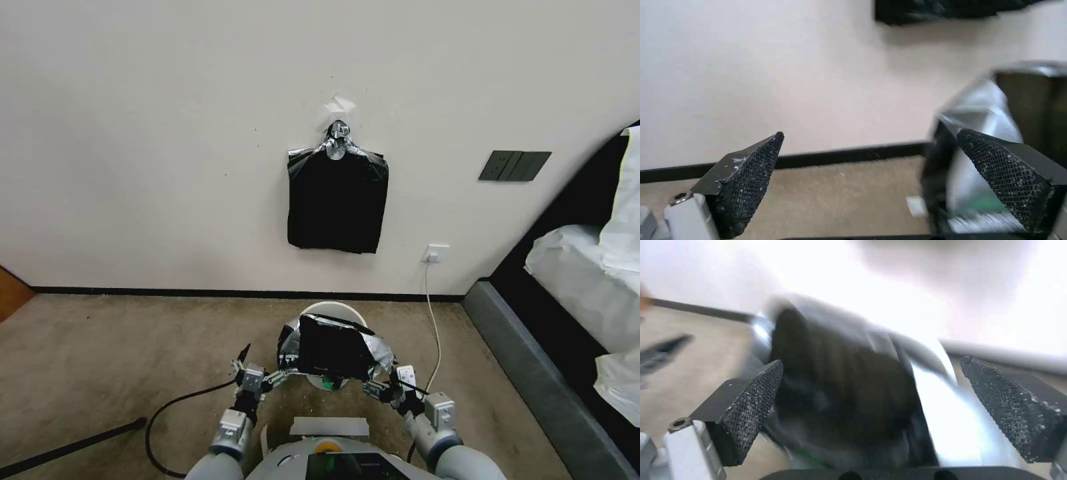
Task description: Place a trash bag onto the trash bin.
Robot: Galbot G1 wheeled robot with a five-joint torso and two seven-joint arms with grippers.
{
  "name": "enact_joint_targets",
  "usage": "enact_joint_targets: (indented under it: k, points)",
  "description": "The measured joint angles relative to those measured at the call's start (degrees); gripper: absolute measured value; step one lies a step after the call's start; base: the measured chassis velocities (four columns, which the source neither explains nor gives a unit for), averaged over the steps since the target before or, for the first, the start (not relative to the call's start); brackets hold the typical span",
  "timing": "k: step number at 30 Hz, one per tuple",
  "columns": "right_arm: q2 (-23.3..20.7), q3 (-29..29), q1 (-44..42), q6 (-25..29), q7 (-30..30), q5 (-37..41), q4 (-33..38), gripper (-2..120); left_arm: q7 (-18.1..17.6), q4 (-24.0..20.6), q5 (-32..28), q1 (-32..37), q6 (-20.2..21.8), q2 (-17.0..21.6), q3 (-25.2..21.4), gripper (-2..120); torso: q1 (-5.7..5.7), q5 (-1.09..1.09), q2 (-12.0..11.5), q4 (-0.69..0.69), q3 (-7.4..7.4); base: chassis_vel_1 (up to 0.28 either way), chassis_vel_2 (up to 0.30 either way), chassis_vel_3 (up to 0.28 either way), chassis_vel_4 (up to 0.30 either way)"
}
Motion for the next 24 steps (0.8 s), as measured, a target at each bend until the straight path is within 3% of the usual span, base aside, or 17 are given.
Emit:
enact_joint_targets:
  k: [1,6,8,9,12,14,15,16,18,20,22,24]
  points:
    - [-1.43,2.04,3.17,-1.28,-2.55,1.68,0.29,100,1.49,-0.2,-0.59,0.57,-1.16,-1.9,-2.54,100,0.0,0.0,0.0,-0.01,0.0,0.0,0.0,0.0,0.0]
    - [-4.64,3.91,11.29,-5.46,-5.42,7.71,-1.3,100,5.1,-1.32,-1.56,1.58,-1.93,-4.58,-6.44,100,0.0,0.02,0.0,0.01,0.0,0.0,0.0,0.0,0.0]
    - [-8.12,2.82,20.77,-9.33,-7.94,14.22,-5.23,100,8.9,-2.35,-1.17,2.94,-2.24,-6.18,-9.99,100,0.0,0.02,0.0,0.03,0.01,0.0,0.0,0.0,0.0]
    - [-8.12,2.82,20.77,-9.33,-7.94,14.22,-5.23,100,8.9,-2.35,-1.17,2.94,-2.24,-6.18,-9.99,100,0.0,0.02,0.0,0.03,0.01,0.0,0.0,0.0,0.0]
    - [-12.22,-1.01,32.83,-11.91,-11.04,20.78,-12.61,100,12.15,-3.08,0.02,3.2,-2.65,-6.39,-11.84,100,0.01,0.02,0.0,0.06,0.01,0.0,0.0,0.0,0.0]
    - [-13.0,-1.34,34.86,-12.18,-12.04,21.63,-14.36,100,12.83,-3.02,0.33,2.65,-2.65,-5.87,-11.53,100,0.01,0.01,-0.01,0.05,0.01,0.0,0.0,0.0,0.0]
    - [-13.95,-2.51,37.91,-12.47,-13.6,22.65,-17.12,100,13.49,-2.74,0.94,2.2,-2.72,-5.33,-10.97,100,0.0,-0.02,-0.01,-0.07,0.01,0.0,0.0,0.0,0.0]
    - [-14.57,-4.82,41.32,-12.77,-14.84,23.43,-19.82,100,13.91,-2.44,1.69,2.53,-3.09,-5.4,-10.86,100,0.0,-0.04,-0.01,-0.07,0.01,0.0,0.0,0.0,0.0]
    - [-14.82,-7.2,44.37,-12.9,-15.93,23.9,-22.05,100,14.1,-2.3,2.07,2.99,-3.42,-5.62,-10.87,100,0.0,0.0,-0.01,-0.06,0.01,0.0,0.0,0.0,0.0]
    - [-14.82,-15.59,53.81,-13.25,-19.64,24.21,-28.88,100,14.54,-2.1,3.26,4.68,-4.52,-6.71,-11.35,100,0.0,-0.01,-0.01,0.04,0.01,0.0,0.0,0.0,0.0]
    - [-14.62,-17.68,56.07,-13.32,-20.42,24.16,-30.53,100,14.61,-2.09,3.61,5.01,-4.78,-6.96,-11.52,100,0.01,-0.01,-0.01,0.04,0.01,0.0,0.0,0.0,0.0]
    - [-13.07,-25.39,64.54,-13.44,-23.7,23.19,-37.96,100,14.72,-2.11,4.93,6.1,-5.59,-7.99,-12.21,100,0.01,0.0,-0.01,0.03,0.01,0.0,0.0,0.0,0.0]
